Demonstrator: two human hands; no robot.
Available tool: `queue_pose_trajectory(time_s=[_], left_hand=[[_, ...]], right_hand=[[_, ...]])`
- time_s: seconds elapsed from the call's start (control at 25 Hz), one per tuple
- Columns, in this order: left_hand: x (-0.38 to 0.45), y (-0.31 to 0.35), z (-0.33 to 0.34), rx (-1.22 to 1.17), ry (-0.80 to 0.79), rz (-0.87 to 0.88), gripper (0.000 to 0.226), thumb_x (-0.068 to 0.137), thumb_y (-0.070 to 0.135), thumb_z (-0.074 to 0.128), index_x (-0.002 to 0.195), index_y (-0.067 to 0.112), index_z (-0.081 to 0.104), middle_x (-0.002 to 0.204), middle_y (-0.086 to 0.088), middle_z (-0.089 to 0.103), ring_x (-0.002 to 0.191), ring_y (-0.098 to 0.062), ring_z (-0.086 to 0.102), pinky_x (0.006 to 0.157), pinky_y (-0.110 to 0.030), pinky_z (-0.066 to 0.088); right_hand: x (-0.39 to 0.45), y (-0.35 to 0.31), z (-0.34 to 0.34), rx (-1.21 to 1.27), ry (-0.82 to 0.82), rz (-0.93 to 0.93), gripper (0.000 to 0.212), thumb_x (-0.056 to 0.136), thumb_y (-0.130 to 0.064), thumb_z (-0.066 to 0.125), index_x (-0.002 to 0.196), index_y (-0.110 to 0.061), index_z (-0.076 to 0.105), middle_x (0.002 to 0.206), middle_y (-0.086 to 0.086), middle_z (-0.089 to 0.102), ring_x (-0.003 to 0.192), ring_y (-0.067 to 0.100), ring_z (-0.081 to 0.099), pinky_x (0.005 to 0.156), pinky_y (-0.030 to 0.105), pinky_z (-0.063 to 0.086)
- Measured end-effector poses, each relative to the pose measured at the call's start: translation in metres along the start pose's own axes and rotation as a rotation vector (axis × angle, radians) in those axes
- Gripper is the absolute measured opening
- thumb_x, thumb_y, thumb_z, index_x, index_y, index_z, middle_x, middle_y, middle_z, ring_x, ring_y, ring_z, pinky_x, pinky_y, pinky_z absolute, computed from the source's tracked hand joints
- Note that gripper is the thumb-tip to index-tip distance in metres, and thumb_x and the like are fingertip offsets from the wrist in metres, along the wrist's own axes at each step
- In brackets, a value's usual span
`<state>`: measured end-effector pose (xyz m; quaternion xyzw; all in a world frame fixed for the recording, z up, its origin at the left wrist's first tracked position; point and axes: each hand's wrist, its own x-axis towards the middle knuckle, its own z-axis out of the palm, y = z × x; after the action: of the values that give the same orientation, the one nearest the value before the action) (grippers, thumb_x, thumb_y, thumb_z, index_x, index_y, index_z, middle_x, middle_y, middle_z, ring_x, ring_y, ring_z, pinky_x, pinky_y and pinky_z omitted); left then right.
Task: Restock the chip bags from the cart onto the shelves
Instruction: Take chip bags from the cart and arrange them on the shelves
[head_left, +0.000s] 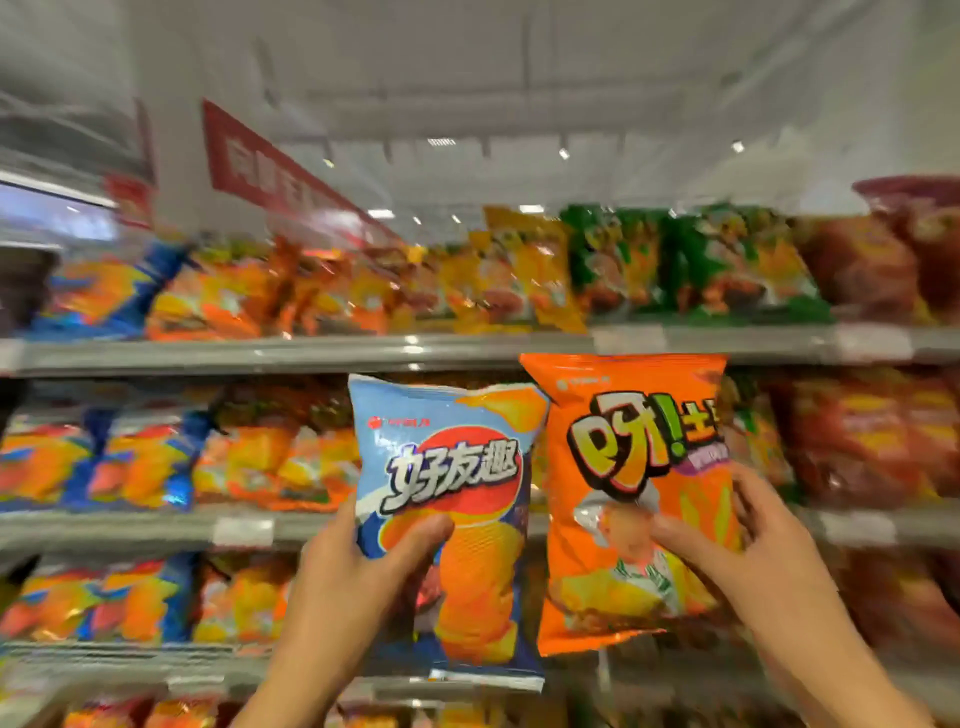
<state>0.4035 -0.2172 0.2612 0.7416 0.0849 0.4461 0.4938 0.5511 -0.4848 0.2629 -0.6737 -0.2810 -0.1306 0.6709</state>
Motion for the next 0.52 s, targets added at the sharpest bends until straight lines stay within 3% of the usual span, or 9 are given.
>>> queue_pose_trajectory(time_s=[0.08, 0.2, 0.32, 0.4, 0.48, 0.52], left_hand=[[0.031, 0.024, -0.041, 0.066, 0.047, 0.098, 0.044, 0.062, 0.068, 0.076, 0.1, 0.046, 0.07, 0.082, 0.014, 0.077, 0.073, 0.001, 0.07, 0.069, -0.023, 0.057], [0.075, 0.054, -0.088, 0.122, 0.138, 0.164, 0.043, 0.06, 0.067, 0.071, 0.097, 0.045, 0.071, 0.078, 0.015, 0.077, 0.066, 0.004, 0.065, 0.063, -0.018, 0.052], [0.119, 0.078, -0.129, 0.143, 0.222, 0.191, 0.036, 0.066, 0.056, 0.084, 0.089, 0.032, 0.073, 0.07, 0.013, 0.075, 0.057, 0.004, 0.059, 0.053, -0.016, 0.05], [0.147, 0.093, -0.152, 0.162, 0.29, 0.218, 0.029, 0.075, 0.043, 0.084, 0.08, 0.018, 0.071, 0.057, 0.013, 0.068, 0.048, 0.004, 0.053, 0.046, -0.017, 0.048], [0.172, 0.103, -0.178, 0.141, 0.356, 0.218, 0.027, 0.08, 0.036, 0.081, 0.07, 0.015, 0.066, 0.048, 0.011, 0.062, 0.04, 0.002, 0.05, 0.04, -0.017, 0.045], [0.183, 0.106, -0.189, 0.104, 0.369, 0.212, 0.028, 0.08, 0.034, 0.08, 0.066, 0.015, 0.065, 0.047, 0.009, 0.061, 0.038, 0.001, 0.051, 0.038, -0.016, 0.044]], right_hand=[[0.028, -0.037, 0.04, 0.044, -0.06, -0.084, 0.057, 0.058, -0.048, 0.085, 0.111, -0.034, 0.067, 0.102, -0.015, 0.078, 0.089, 0.002, 0.075, 0.069, 0.02, 0.058], [0.066, -0.086, 0.093, 0.072, -0.115, -0.191, 0.057, 0.06, -0.052, 0.083, 0.11, -0.031, 0.068, 0.098, -0.016, 0.078, 0.087, 0.003, 0.074, 0.073, 0.025, 0.056], [0.114, -0.126, 0.142, 0.111, -0.123, -0.251, 0.045, 0.07, -0.038, 0.088, 0.107, -0.023, 0.068, 0.097, -0.004, 0.079, 0.09, 0.014, 0.075, 0.078, 0.034, 0.06], [0.15, -0.147, 0.17, 0.152, -0.113, -0.272, 0.04, 0.075, -0.028, 0.088, 0.109, -0.017, 0.068, 0.098, 0.001, 0.077, 0.084, 0.011, 0.073, 0.072, 0.028, 0.058], [0.19, -0.168, 0.192, 0.164, -0.09, -0.3, 0.046, 0.077, -0.027, 0.087, 0.116, -0.011, 0.066, 0.096, -0.002, 0.074, 0.07, -0.004, 0.069, 0.059, 0.013, 0.051], [0.209, -0.177, 0.2, 0.146, -0.067, -0.321, 0.051, 0.078, -0.029, 0.087, 0.119, -0.009, 0.065, 0.097, -0.001, 0.073, 0.07, -0.004, 0.068, 0.057, 0.012, 0.049]])
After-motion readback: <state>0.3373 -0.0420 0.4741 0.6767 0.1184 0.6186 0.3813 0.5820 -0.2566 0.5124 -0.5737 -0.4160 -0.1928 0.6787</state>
